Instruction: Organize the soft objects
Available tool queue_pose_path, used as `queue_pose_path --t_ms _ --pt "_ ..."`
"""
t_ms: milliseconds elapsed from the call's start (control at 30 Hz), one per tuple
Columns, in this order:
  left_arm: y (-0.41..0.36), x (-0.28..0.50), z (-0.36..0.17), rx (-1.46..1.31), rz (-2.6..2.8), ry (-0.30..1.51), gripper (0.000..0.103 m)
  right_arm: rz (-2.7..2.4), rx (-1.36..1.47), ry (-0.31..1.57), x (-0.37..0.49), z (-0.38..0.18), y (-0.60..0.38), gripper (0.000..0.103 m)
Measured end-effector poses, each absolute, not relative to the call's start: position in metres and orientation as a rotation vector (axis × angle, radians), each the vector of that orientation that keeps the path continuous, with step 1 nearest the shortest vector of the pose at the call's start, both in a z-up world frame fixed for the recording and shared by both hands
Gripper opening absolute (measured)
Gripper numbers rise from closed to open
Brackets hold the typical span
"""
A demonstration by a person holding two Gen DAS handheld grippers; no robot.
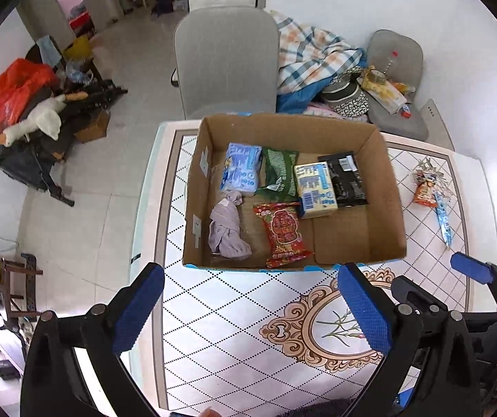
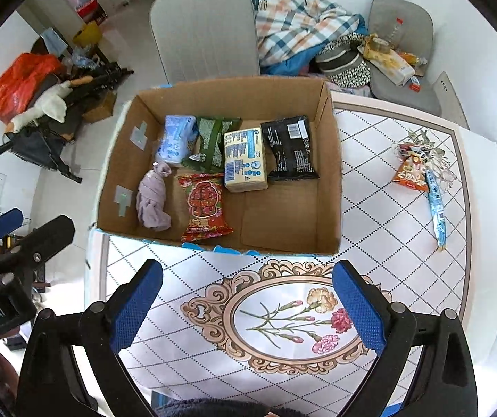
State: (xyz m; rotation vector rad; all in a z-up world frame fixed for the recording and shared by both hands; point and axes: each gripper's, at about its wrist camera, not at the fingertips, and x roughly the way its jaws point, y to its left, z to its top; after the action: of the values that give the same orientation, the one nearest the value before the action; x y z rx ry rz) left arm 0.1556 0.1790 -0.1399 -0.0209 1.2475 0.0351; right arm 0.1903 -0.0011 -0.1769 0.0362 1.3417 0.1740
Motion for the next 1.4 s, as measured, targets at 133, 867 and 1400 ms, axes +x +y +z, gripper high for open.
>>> queue_pose_path --t_ms 133,867,1400 --pt "0.165 0.152 -0.128 -0.026 0.022 1.235 0.102 0.198 0.045 1.315 0.181 -0.161 -0.013 0.1" --pt "-0.141 0.275 -0.266 0.034 -0.213 1.496 0.102 -0.217 0.447 1.433 0.219 -0.271 -0.367 0.1" --pt "-0.338 0.297 -0.411 0.196 -0.306 1.73 0.053 -0.439 0.597 1.54 0.195 -0.384 -0.533 0.099"
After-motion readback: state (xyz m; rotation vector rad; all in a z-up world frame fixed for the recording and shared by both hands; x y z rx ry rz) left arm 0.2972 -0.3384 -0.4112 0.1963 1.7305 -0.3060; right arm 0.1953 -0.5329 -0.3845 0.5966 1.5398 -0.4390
